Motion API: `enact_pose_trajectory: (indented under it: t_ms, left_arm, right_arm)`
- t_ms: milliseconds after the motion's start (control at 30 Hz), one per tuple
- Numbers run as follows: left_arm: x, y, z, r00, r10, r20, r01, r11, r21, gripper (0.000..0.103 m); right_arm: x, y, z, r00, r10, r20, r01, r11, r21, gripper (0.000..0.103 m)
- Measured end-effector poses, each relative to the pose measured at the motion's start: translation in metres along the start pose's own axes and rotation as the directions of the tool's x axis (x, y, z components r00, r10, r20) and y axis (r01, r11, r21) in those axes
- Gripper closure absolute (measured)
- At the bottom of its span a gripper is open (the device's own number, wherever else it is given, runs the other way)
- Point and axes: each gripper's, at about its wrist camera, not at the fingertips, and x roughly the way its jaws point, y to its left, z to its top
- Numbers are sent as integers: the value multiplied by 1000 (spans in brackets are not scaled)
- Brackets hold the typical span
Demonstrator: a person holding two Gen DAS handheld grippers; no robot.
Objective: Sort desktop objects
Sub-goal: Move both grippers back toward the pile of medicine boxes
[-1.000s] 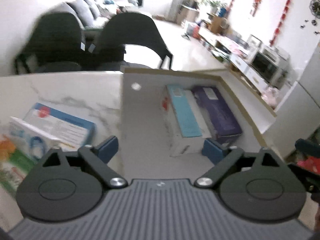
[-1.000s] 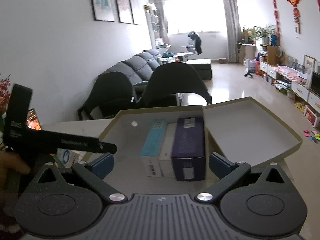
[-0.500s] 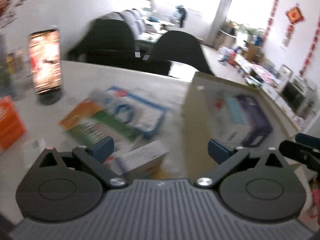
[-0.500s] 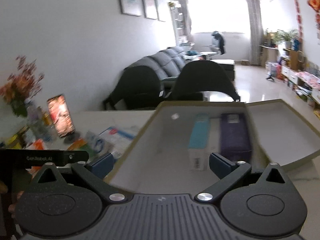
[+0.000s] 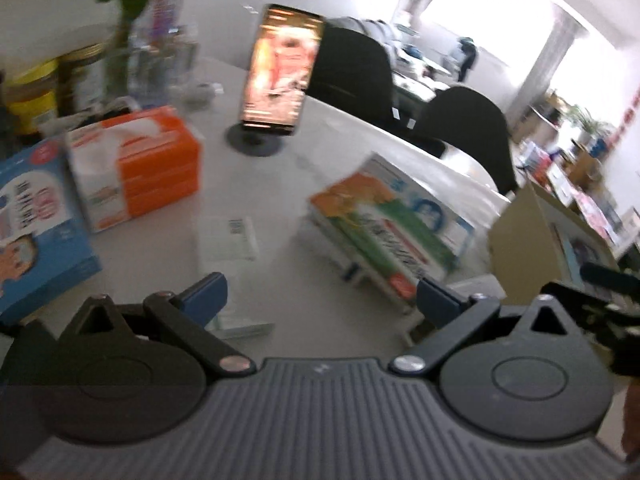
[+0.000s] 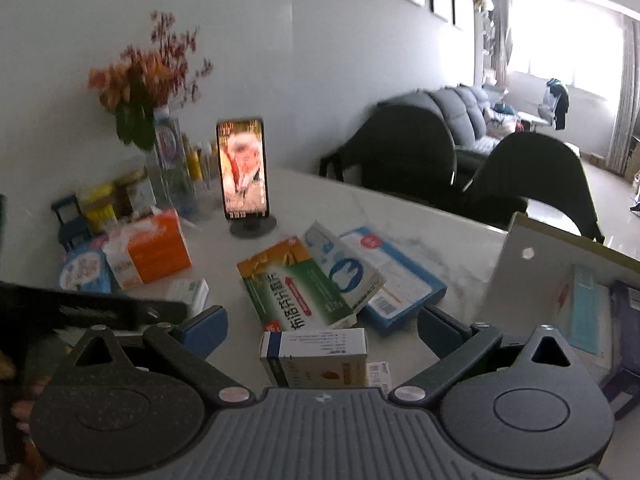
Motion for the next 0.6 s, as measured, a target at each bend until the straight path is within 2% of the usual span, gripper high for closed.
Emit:
enact_pose_trajectory:
  t_ms: [133, 300, 467, 600]
  left_arm:
    - [-11, 8, -11, 1000, -28, 4, 28, 1000, -11, 1]
    - [-36, 13, -26, 995, -84, 50, 86, 995, -50, 0]
    - [-72, 17, -43, 980, -148, 130, 156, 986, -57, 0]
    - [-81, 18, -51, 974, -157, 161, 168, 984, -53, 0]
  right_arm:
    - [2, -1, -6, 998, -52, -19, 53, 997, 55, 2]
    - [-29, 1, -20, 998, -60, -37, 64, 989, 131, 2]
    - [-72, 10, -26, 997, -75, 17, 71, 985, 156, 2]
    - [-94, 10, -35, 996, -33, 83, 16, 981, 192, 1]
